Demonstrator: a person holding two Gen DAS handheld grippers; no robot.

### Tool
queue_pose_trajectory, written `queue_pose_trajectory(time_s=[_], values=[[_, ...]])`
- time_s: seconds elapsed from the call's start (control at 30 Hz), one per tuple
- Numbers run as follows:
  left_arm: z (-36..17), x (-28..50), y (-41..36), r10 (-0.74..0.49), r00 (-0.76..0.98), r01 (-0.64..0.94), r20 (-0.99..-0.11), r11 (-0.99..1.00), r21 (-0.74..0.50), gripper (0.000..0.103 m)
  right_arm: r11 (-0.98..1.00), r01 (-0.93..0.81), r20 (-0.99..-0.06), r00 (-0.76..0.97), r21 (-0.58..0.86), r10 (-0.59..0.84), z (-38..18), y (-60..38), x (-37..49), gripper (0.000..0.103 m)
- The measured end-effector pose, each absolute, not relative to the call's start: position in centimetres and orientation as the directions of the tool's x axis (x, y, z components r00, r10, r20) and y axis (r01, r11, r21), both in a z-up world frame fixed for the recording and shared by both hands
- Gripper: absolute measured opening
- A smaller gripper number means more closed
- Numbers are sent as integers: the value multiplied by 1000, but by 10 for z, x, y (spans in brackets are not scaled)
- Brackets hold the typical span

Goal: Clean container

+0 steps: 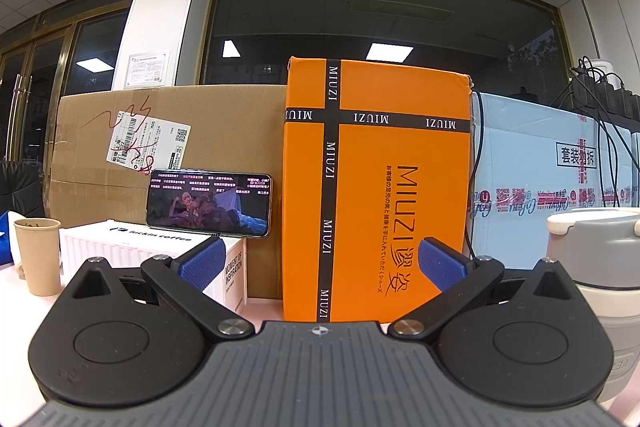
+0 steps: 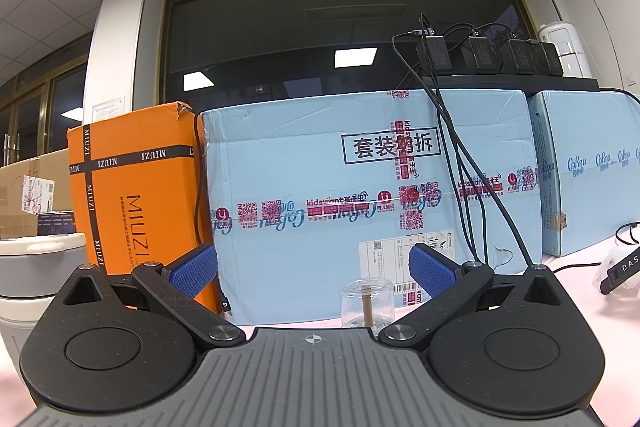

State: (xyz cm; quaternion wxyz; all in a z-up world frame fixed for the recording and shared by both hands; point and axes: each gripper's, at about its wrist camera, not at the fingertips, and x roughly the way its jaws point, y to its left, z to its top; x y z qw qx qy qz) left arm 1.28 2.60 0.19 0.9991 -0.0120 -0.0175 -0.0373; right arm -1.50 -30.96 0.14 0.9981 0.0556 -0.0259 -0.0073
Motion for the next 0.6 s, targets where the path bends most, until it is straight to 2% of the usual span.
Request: queue_pose_trajectory(time_s=[0.6], values=[[2,14,27,-74,997,75,35,997,-23,103,994,12,51,999,112,-18,1,-310,-15,103]])
